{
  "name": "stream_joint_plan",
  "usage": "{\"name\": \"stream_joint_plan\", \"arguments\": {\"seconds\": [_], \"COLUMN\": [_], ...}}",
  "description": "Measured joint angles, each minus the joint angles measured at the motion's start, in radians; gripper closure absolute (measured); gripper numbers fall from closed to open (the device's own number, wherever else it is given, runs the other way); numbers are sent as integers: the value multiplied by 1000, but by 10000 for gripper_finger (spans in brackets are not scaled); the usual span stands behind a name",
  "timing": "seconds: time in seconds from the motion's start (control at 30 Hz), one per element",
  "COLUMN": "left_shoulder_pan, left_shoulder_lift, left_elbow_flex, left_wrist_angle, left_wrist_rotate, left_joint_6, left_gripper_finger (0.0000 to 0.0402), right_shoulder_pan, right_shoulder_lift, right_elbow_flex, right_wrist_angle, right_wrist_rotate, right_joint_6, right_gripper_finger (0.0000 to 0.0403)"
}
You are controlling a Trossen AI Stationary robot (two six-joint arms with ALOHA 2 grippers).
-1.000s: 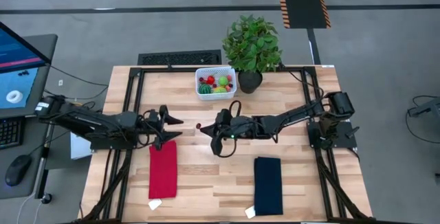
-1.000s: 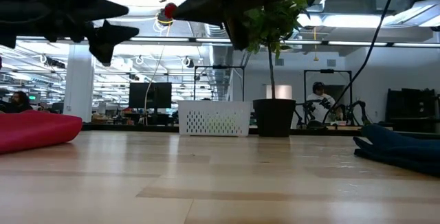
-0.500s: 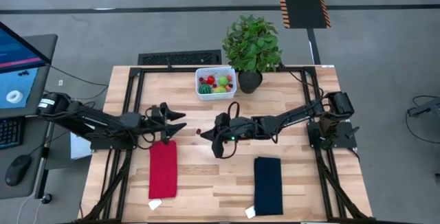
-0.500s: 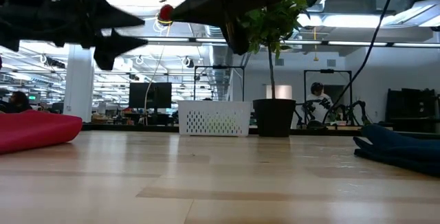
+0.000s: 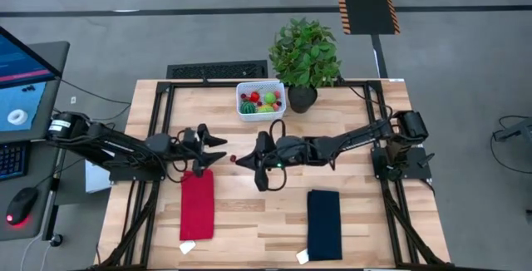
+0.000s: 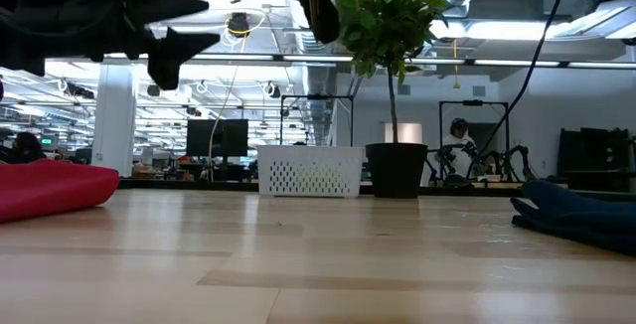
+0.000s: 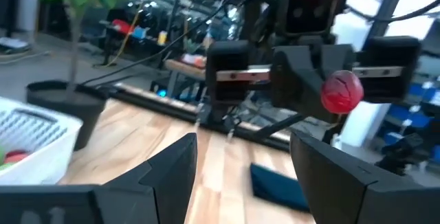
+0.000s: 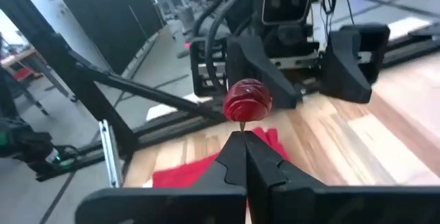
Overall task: Pick and placing Produce into tupperware
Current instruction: Put the red cherry into the white basket
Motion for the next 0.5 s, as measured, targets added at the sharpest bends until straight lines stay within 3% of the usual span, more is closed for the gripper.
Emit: {"name": "stream_joint_plan", "arguments": {"seconds": [0.23, 0.5], "left_shoulder_pan": [-1, -12], "left_shoulder_lift": [0, 0], "left_elbow_flex": [40, 46], "left_wrist_angle": [-16, -32], "left_wrist_rotate": [122, 111], "left_joint_6": [0, -14], "left_gripper_finger": [177, 177], "right_shoulder_pan": [12, -8], "right_shoulder_lift": [0, 0], "right_elbow_flex": [5, 4], "right_wrist_angle": [-34, -31], "right_wrist_rotate": [46, 56], "right_joint_6": [11, 40], "right_gripper_finger": [392, 392]}}
